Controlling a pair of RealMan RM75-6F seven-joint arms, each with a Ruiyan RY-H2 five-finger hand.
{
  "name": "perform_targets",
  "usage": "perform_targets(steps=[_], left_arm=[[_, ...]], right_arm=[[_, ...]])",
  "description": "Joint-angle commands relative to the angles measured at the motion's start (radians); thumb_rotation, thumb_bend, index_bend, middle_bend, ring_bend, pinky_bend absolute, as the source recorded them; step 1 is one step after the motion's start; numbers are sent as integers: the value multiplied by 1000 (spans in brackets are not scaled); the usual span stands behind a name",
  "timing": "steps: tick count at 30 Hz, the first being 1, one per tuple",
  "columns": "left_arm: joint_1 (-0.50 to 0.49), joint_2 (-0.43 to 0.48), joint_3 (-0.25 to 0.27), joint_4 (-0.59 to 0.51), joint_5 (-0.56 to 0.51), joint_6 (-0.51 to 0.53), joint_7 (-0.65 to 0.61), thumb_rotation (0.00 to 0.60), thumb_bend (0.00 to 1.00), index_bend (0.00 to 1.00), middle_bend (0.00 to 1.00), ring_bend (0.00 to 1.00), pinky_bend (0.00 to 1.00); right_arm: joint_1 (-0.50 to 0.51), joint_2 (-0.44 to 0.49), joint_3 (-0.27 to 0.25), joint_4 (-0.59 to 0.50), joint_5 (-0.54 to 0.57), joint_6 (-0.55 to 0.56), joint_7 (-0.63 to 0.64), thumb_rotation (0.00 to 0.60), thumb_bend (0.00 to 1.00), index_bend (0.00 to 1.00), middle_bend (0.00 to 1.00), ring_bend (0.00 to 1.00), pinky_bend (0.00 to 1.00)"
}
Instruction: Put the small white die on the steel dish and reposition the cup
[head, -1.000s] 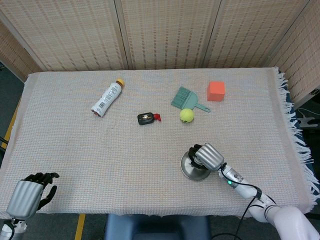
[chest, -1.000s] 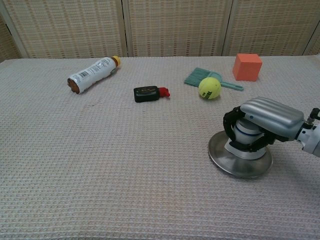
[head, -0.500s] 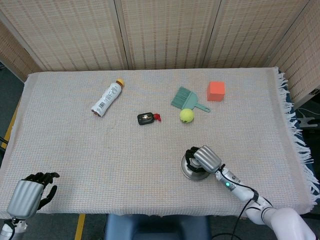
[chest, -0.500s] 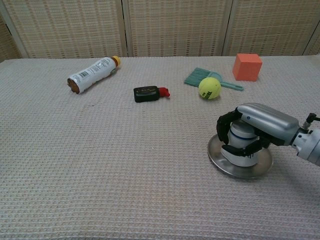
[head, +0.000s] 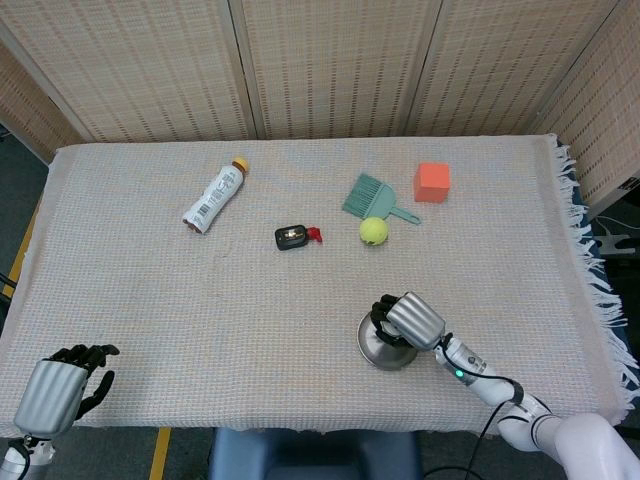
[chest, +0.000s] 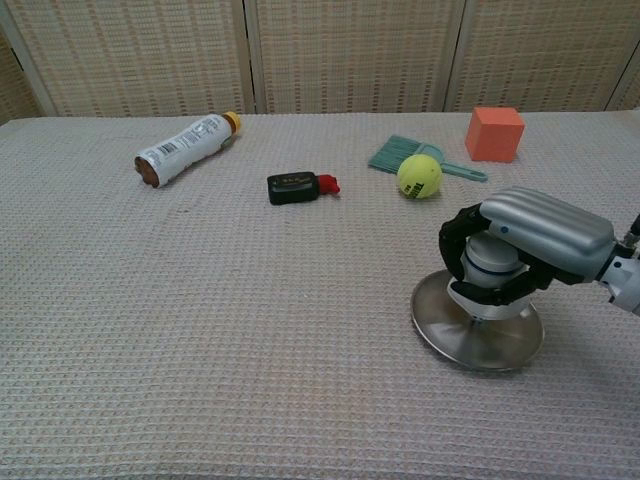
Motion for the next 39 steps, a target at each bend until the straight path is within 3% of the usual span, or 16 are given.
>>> perform_targets(steps=[1,10,23,31,34,39], left_arm=[[-1,0,0,0,-1,-2,0,600,392,407,535,499,643],[-2,-1,0,0,-2,-4,3,600,393,407,535,499,642],[0,-2,-1,3,0,2,4,600,392,406,535,498,643],[0,-2,-1,2,1,2,6,600,392,406,535,498,643],[-1,-2,-1,3,-3,-2,5,600,392,406,535,499,643],[-2,-3,-1,2,-2,-4,7,600,393,407,535,499,643]], right_arm=[[-2,-21,-4,66,-1,-16,-37,600,297,624,541,463,743],[-4,-56,6,122,10,5,11,600,297,623,541,463,743],[2,-7,-27,-28,-5,10,210,600,297,624,541,463,743],[2,-6,-17,-19,3,9,196,600,297,624,541,463,743],[-3,-24,-2,42,1,40,116,600,297,624,541,463,742],[-9,-33,-10,61,5,28,158,600,297,623,541,463,743]])
